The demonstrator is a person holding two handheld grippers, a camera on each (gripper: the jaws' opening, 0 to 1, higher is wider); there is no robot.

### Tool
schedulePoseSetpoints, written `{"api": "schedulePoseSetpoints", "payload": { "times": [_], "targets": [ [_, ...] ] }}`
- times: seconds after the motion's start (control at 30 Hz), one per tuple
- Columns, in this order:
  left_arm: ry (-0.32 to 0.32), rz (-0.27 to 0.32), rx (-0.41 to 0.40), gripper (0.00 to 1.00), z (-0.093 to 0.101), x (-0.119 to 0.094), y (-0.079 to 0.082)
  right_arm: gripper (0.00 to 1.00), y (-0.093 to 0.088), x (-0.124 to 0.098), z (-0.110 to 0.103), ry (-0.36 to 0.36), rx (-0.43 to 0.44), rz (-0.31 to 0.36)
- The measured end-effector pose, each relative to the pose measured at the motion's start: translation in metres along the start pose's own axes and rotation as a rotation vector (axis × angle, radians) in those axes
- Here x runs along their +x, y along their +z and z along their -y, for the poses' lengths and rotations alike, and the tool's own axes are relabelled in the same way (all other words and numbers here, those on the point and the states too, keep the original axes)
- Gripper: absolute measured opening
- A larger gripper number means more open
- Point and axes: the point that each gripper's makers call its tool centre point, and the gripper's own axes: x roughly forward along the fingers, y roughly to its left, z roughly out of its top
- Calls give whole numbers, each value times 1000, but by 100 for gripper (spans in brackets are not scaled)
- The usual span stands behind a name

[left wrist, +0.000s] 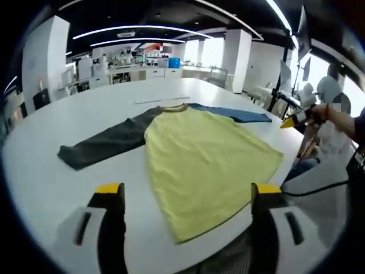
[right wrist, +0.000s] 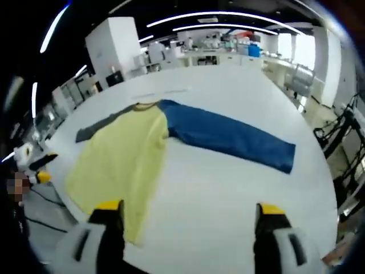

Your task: Fold the garment on the visible template until the final outline fits inside the template.

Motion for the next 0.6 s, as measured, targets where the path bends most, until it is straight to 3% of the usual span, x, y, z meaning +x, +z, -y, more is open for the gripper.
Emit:
{"api": "schedulePoseSetpoints", "payload": {
  "times": [0.23, 0.4, 0.43, 0.57, 0.6],
  "targets": [
    [19, 36, -11, 95, -6, 1, 10, 99, 15, 5, 52, -81, 89, 34],
    [9, 26, -6, 97, -6, 3, 10, 91, 26, 15, 83, -115, 84, 63],
    [5, 24, -7, 97, -5, 3, 10, 88, 24, 18, 95, -142, 90, 40],
    [-11, 30, -10, 99, -3, 3, 13, 79, 31, 21, 104, -167, 96, 54],
    [-16, 28, -11, 99, -2, 3, 13, 79, 36, 27, 120, -178, 112, 70]
  ]
}}
